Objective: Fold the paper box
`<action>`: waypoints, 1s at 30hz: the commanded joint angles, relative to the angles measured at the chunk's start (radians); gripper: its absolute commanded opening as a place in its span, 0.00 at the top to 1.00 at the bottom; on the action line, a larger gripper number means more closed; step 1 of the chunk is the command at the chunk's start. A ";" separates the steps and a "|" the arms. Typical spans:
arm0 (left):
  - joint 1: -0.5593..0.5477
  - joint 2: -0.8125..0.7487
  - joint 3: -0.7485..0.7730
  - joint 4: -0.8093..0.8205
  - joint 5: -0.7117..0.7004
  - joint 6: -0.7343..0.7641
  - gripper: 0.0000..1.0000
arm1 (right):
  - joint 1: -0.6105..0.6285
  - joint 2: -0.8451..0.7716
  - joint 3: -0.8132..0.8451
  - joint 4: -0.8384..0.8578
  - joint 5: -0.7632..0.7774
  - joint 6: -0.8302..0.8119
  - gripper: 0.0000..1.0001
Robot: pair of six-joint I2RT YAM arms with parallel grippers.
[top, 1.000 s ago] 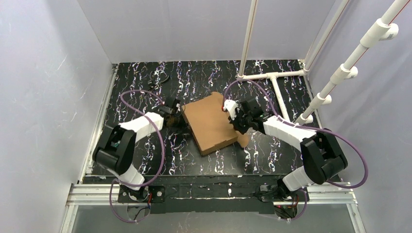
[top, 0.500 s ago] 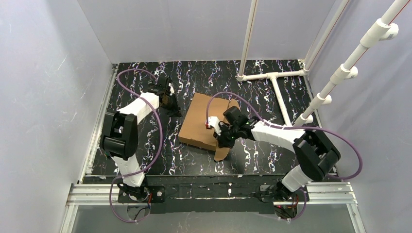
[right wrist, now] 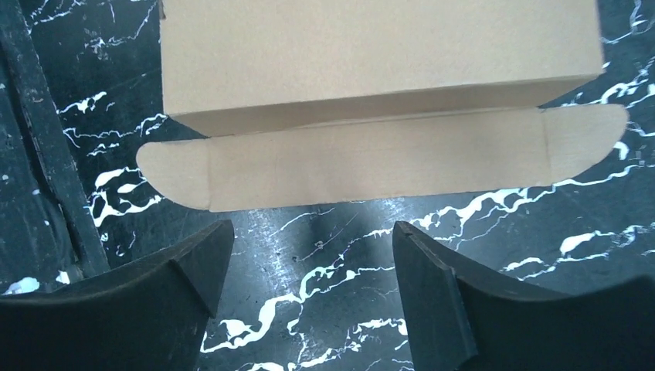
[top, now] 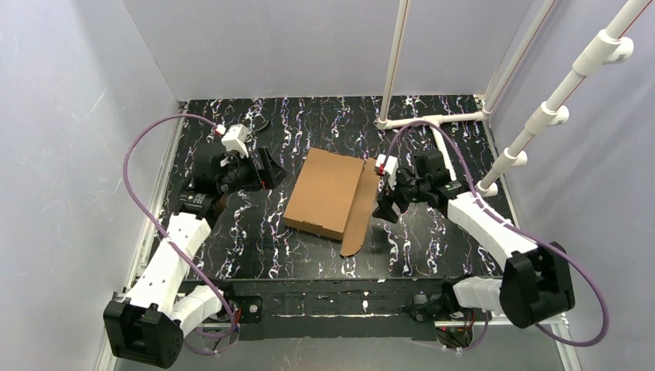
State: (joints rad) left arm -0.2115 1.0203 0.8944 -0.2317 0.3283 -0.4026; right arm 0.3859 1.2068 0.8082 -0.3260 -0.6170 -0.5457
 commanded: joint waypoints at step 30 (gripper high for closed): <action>-0.028 0.410 0.026 0.043 0.151 0.159 0.03 | -0.109 0.762 0.384 0.388 0.252 0.533 0.22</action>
State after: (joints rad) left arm -0.2264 1.4204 0.8841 -0.1452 0.5056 -0.2710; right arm 0.2806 1.9167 1.1538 0.0170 -0.3515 -0.0715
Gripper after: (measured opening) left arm 0.971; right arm 0.788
